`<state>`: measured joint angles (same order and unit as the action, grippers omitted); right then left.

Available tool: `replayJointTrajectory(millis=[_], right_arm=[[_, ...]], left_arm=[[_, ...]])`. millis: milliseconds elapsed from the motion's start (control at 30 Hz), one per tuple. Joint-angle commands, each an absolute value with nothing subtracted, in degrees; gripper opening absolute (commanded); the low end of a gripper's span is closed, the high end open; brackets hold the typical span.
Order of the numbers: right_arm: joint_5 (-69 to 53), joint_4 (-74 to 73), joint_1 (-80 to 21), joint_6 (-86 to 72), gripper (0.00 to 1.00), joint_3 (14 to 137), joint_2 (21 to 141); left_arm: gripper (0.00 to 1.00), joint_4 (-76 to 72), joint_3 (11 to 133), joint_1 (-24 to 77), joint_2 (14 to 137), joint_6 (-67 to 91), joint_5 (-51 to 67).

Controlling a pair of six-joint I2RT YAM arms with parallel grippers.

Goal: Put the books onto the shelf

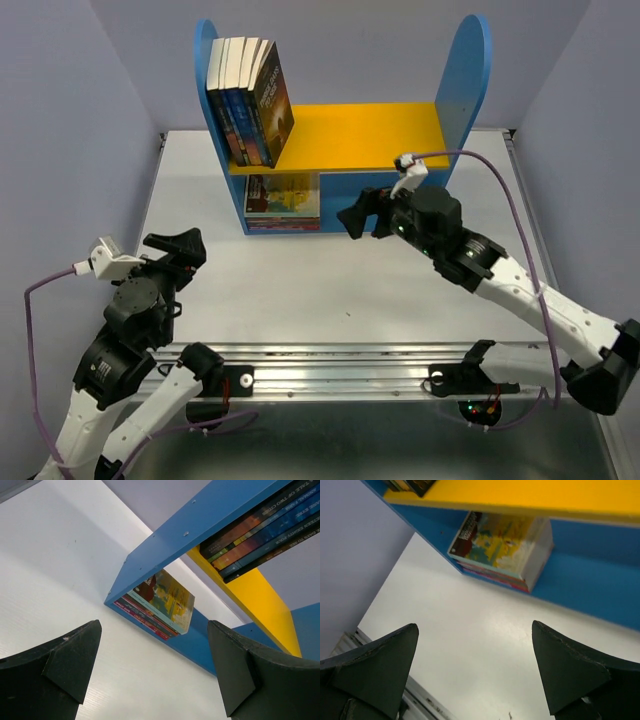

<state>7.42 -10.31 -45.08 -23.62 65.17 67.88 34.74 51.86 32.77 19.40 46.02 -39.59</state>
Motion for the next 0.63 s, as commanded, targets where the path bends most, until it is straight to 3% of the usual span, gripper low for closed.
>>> replayJointTrajectory(millis=[0,267,600], right_arm=[[16.3,-10.2,-45.1,-34.4,1.0,54.0,56.3],[26.5,-24.8,-45.1,-43.5,1.0,42.6,44.1],[27.6,-26.1,-45.1,-46.4,1.0,38.1,41.1]], left_arm=[[0.99,35.9,50.7,32.7,22.5,47.3,-38.0],[0.99,39.6,49.0,32.7,25.7,52.8,-36.9],[0.99,40.6,47.3,32.7,24.5,54.8,-36.2]])
